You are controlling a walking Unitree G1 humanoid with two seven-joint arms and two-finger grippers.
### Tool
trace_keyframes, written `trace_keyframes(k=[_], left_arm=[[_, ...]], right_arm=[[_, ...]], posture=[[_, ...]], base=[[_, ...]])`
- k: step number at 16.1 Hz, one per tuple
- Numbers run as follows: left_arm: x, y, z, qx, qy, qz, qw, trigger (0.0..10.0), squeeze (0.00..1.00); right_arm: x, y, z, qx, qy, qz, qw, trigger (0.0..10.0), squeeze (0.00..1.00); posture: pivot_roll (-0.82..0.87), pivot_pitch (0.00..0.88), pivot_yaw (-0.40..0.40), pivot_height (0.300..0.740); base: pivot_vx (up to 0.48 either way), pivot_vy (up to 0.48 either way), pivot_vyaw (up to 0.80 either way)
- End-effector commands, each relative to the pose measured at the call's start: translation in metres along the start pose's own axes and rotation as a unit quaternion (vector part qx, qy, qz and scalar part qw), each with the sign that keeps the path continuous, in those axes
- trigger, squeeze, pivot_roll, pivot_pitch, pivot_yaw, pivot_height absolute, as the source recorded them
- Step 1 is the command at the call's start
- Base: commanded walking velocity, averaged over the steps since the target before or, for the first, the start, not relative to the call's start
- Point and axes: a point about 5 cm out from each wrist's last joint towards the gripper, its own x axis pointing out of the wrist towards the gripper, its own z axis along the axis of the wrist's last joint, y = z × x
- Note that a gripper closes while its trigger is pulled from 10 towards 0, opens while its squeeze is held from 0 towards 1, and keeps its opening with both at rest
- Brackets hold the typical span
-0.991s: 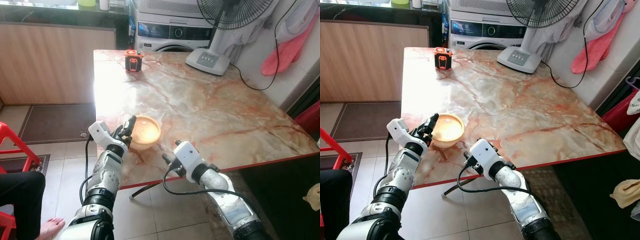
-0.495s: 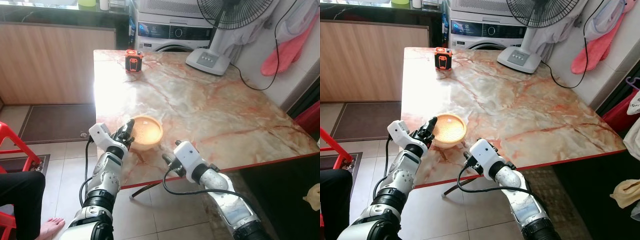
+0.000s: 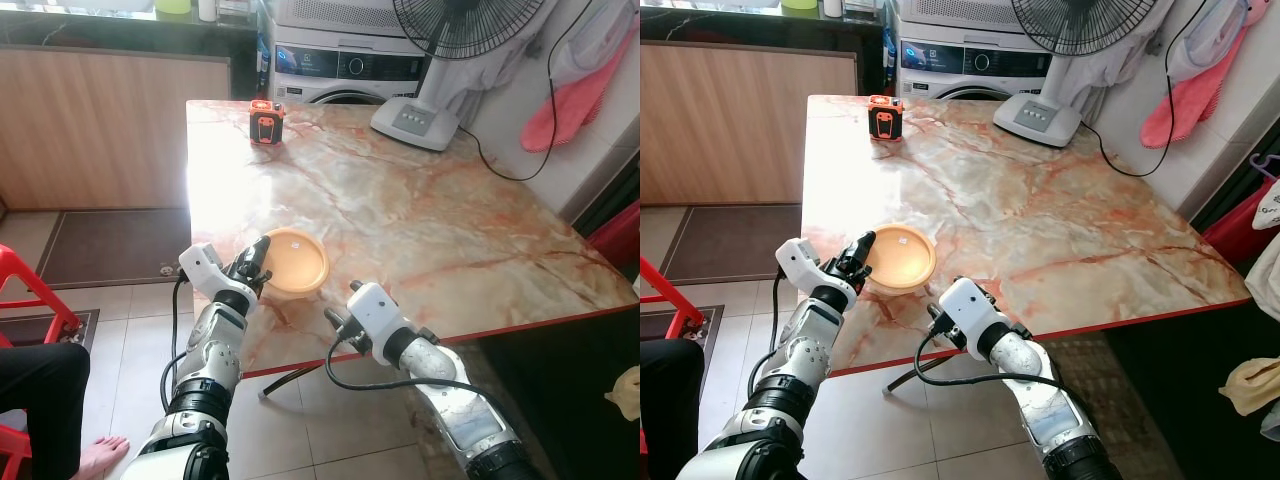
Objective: Restocking fridge
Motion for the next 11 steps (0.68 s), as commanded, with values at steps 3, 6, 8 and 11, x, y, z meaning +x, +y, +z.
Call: trace_keyframes(k=[3,6,8,11], left_arm=[[-0.0009,0.001,-0.0137,-0.046,0.022,0.017,0.999,10.0,0.0],[-0.001,0.0007,-0.0124,-0.047,0.018,0.013,0.999,10.0,1.0],[-0.0004,0.0011,-0.011,-0.043,0.014,0.015,0.999,10.0,0.0],[0.0,0.0004,-0.0123,-0.053,0.015,0.015,0.998,10.0,0.0]], right_arm=[[-0.0018,-0.0047,0.0022,-0.011,-0.002,-0.001,1.0,10.0,0.0],[-0.0018,-0.0046,0.0023,-0.011,-0.002,0.0,1.0,10.0,0.0],[-0.0016,-0.0048,0.0023,-0.012,-0.002,0.0,1.0,10.0,0.0],[-0.0017,-0.0045,0.0026,-0.013,-0.003,0.0,1.0,10.0,0.0]], posture=[[-0.07,0.0,-0.169,0.74],[-0.06,0.0,-0.171,0.74],[-0.06,0.0,-0.173,0.74],[-0.06,0.0,-0.173,0.74]], base=[[0.0,0.0,0.0],[0.0,0.0,0.0],[0.0,0.0,0.0],[0.0,0.0,0.0]])
